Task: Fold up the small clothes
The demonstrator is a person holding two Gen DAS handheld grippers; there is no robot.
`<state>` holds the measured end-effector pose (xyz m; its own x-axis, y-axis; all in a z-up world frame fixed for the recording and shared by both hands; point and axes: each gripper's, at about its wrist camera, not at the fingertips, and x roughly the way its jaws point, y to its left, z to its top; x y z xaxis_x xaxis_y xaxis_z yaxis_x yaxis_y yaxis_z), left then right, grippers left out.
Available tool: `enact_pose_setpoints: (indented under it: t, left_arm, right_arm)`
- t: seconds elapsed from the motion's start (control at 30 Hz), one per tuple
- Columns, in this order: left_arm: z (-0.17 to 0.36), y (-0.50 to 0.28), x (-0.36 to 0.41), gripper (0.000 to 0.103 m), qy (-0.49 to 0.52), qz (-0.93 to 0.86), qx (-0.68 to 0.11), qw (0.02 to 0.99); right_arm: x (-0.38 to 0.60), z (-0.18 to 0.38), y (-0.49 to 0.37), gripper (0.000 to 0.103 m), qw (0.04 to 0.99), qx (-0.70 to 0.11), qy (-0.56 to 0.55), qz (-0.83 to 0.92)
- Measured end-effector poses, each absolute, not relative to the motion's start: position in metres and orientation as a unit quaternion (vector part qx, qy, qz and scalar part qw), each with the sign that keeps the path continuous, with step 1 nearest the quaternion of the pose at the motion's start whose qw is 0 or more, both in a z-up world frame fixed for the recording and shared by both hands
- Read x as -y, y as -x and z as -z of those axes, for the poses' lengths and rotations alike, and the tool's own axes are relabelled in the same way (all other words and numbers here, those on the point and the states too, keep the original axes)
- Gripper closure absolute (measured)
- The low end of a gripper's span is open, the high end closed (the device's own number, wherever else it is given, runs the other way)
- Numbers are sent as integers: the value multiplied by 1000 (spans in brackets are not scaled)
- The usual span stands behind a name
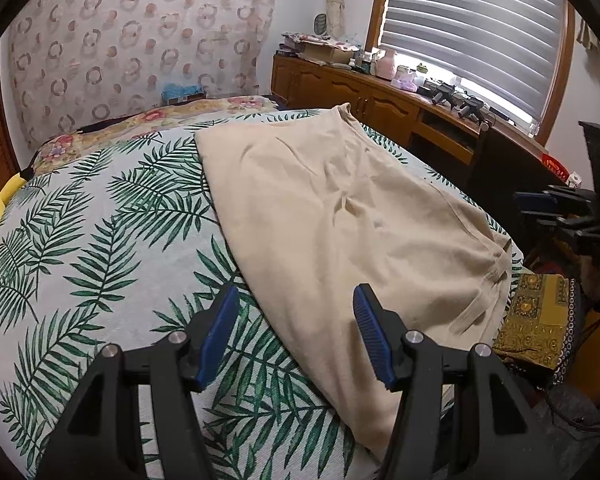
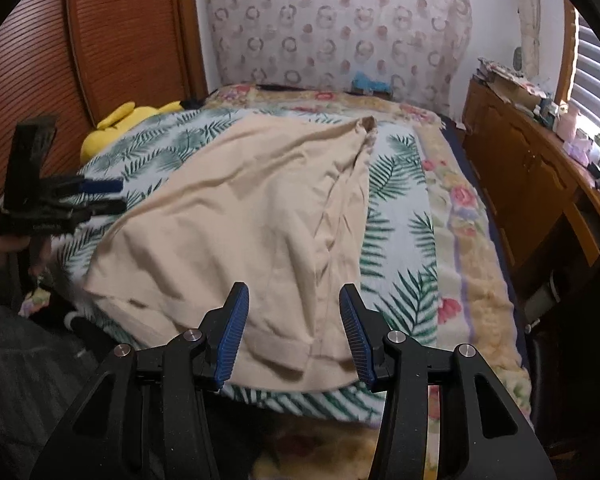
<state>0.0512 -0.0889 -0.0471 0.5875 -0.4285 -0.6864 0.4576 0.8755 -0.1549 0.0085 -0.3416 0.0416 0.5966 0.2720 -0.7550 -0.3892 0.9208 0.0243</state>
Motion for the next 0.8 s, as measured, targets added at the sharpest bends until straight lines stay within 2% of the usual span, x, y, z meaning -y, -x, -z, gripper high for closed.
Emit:
enact_pose_setpoints:
  t: [0.27, 0.33, 0.4, 0.47, 0.67, 0.8]
  left_arm:
    - [53, -51, 90, 45, -21, 252, -389, 886]
    - [54, -51, 90, 45, -19, 253, -392, 884]
    - [56, -51, 90, 45, -18, 253, -395, 883]
    - [56, -50, 91, 45, -19, 254, -396, 882]
    - [56, -47, 93, 45, -23, 259, -398, 880]
    - [58, -45, 94, 45, -26, 263, -405, 876]
  right_arm:
    - [337, 5, -50, 56, 881, -438, 52, -171]
    - [343, 14, -56, 65, 878, -448, 39, -165]
    - [348, 16, -56, 92, 874, -451, 23, -177]
    - [348, 11, -51, 101, 873, -443, 15, -203]
    - [365, -25, -27, 103, 892, -412, 36, -182]
    - [376, -17, -28, 103, 886, -436, 38, -153]
